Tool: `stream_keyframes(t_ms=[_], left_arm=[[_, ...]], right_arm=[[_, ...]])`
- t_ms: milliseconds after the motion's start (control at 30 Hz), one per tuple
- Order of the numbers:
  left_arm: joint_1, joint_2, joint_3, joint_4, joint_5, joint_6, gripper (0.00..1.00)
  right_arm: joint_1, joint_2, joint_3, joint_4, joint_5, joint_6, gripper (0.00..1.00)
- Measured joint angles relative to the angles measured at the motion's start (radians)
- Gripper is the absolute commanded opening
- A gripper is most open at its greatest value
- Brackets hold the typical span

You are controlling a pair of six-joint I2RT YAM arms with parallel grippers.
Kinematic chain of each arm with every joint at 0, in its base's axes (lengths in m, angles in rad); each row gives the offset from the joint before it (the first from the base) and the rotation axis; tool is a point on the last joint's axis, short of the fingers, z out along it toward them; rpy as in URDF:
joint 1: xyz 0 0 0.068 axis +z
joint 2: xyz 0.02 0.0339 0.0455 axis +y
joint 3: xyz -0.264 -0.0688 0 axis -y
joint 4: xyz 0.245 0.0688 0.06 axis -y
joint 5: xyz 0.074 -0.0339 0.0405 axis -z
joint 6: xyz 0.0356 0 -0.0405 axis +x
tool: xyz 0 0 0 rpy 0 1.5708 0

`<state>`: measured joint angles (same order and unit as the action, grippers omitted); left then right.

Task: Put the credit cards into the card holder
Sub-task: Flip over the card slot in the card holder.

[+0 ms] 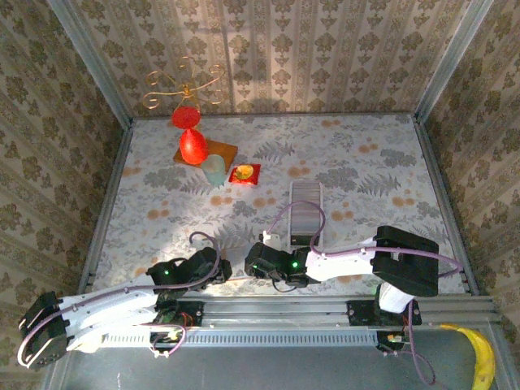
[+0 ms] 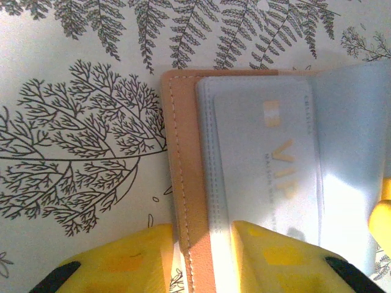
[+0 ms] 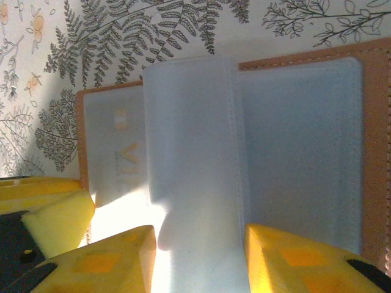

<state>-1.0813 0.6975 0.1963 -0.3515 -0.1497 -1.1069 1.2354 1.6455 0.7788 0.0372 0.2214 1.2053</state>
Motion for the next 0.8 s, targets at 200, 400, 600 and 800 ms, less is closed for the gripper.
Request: stream_keyframes(t_ms=[200,400,600,800], left_arm=[[0.000,0.000,0.000,0.000,0.000,0.000,0.32],[0.000,-0.001,0.000,0.000,0.000,0.000,0.32],[0.000,-0.015,0.000,-0.015,-0.001,0.000,0.34],[0.000,-0.048,0.000,-0.050,-0.004,0.000,0.37]], right_arm=[[0.000,0.000,0.000,0.030,-0.011,0.004,0.43],[0.000,0.000,-0.002,0.070,-0.020,0.011,0.43],[0.000,0.000,-0.002,0.108,-0.029,0.019,0.43],[0.000,0.005,-0.003,0.150,-0.048,0.029,0.43]])
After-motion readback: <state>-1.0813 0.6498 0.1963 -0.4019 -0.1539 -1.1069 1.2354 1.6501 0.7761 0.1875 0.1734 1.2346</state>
